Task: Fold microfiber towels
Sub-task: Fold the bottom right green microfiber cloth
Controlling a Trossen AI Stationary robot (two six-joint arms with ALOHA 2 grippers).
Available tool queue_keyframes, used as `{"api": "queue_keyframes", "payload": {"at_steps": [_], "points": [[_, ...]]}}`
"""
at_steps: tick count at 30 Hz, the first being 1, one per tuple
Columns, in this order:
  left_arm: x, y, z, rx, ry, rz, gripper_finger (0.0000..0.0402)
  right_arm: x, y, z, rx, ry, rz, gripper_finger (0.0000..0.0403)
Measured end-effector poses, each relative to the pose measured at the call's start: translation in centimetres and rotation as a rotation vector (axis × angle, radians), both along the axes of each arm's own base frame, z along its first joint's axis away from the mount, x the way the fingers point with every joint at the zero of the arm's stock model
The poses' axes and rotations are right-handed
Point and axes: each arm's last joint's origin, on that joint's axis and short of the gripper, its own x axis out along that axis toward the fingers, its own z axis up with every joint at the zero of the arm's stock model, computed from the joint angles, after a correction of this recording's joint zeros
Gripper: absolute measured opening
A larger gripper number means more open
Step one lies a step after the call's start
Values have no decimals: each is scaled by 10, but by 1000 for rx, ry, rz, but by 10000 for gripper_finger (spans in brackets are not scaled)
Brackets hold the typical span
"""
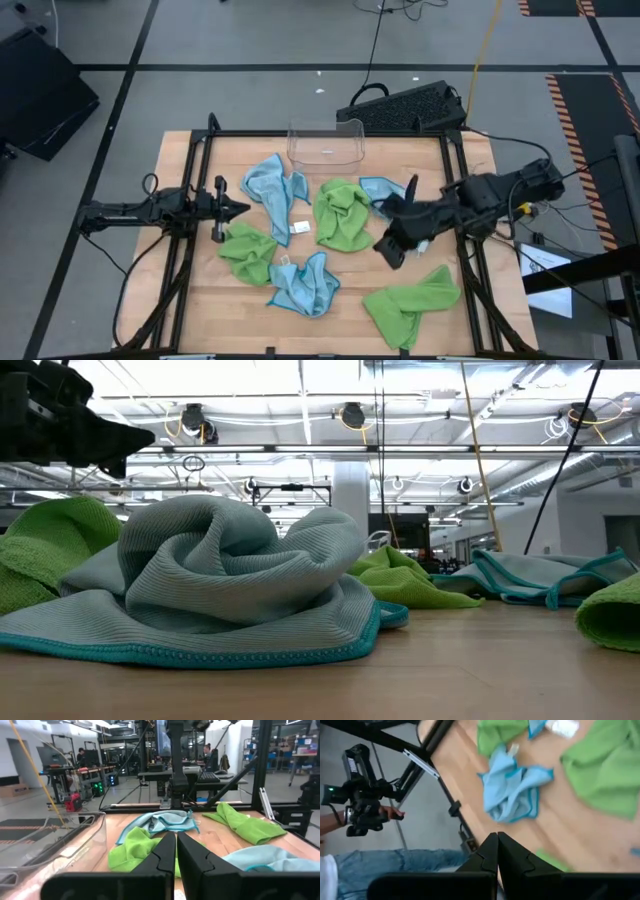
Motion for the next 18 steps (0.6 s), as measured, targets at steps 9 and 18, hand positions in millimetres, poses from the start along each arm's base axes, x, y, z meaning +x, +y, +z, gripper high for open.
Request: {"api": "queue_keyframes", "payload": {"at_steps": [9,18], "points": [[-1,1,8,-218,-80,5,21,4,46,-22,186,181,-77,0],[-10,-2,78,-175,-54,-37,21,1,69,-48,274,280,-188,0]]}}
